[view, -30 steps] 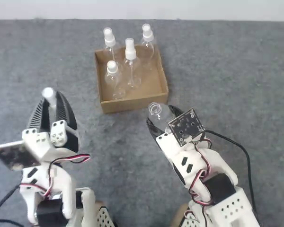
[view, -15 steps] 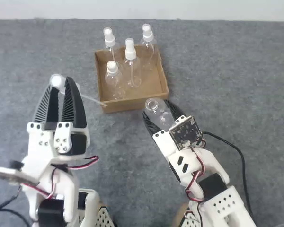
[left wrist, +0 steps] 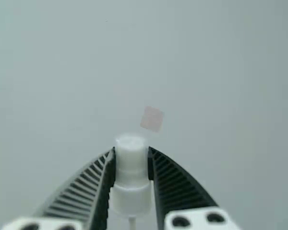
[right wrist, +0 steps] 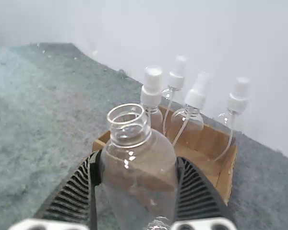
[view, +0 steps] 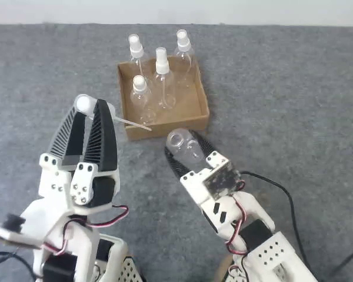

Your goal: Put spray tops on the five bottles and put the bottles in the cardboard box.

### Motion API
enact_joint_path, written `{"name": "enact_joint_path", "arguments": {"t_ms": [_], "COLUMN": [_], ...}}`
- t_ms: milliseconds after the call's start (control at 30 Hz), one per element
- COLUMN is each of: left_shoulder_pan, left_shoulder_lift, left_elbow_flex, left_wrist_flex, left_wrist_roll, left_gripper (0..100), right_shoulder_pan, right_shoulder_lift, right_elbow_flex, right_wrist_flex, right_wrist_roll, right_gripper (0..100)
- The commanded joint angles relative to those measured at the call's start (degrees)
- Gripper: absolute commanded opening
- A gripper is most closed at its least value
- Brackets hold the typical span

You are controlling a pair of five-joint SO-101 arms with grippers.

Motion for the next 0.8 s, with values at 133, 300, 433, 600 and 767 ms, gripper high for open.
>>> {"name": "enact_joint_path", "arguments": {"t_ms": [133,300,433,600,767], "left_shoulder_pan": [0.4,0.5,1.1,5.7,6.7], "left_shoulder_lift": [-1.0,-1.0,-1.1,-1.1,-1.0], "left_elbow_flex": [-1.7,-0.7,0.3,0.7,0.8], "left_wrist_flex": [-2.1,-2.3,-1.9,0.5,0.8], "left_wrist_roll": [0.5,0.5,0.6,0.3,0.3], "left_gripper": [1,1,1,1,1], "right_shoulder_pan": [-2.3,-2.2,-1.9,-0.2,0.0], "right_shoulder_lift": [-1.2,-1.2,-1.2,-1.2,-1.2], "right_elbow_flex": [3.0,3.0,3.0,3.0,3.0], "right_wrist_flex": [-9.4,-9.5,-9.5,-9.9,-9.9], "right_wrist_roll": [12.4,12.3,12.3,10.2,7.7], "right_gripper": [0.6,0.6,0.6,0.6,0.6]}}
